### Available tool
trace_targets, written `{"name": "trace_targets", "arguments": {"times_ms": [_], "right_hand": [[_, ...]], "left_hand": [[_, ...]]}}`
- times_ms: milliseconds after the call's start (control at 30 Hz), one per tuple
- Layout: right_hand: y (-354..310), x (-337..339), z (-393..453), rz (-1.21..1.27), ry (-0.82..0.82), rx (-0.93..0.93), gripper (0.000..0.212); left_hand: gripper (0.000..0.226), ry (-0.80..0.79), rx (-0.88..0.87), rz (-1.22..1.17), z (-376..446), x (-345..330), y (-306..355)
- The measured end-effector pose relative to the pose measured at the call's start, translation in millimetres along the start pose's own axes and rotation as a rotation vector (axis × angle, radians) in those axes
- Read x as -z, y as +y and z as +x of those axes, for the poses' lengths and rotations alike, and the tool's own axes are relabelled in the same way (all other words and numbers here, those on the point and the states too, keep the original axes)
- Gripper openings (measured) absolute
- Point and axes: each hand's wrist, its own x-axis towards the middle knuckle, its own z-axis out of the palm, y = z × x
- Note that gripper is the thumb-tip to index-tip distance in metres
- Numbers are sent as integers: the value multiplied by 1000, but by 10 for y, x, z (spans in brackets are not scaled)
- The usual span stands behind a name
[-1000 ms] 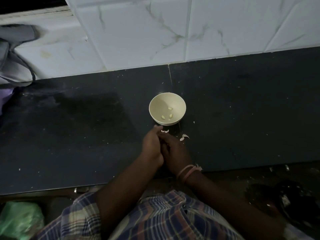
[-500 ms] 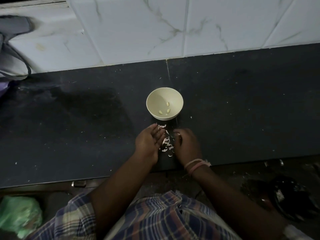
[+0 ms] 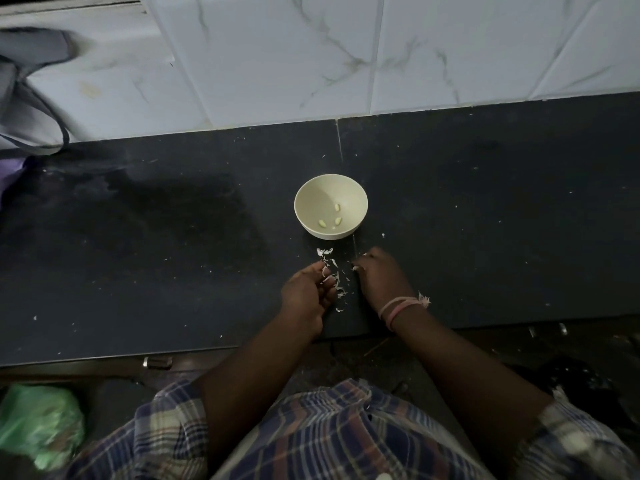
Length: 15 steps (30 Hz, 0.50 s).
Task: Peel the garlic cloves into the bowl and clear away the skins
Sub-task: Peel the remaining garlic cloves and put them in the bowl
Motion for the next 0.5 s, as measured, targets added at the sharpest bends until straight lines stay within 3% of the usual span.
{"name": "trace_targets", "arguments": {"times_ms": [133, 300, 500], "right_hand": [[-66, 69, -62, 112, 96, -1, 9], [-287, 83, -169, 293, 164, 12, 20], [-405, 122, -118, 737, 160, -219, 24]], "left_hand": [[18, -32, -73, 82, 46, 30, -39], [14, -170, -207, 279, 84, 55, -30], [13, -222, -225, 268, 104, 89, 23]]}}
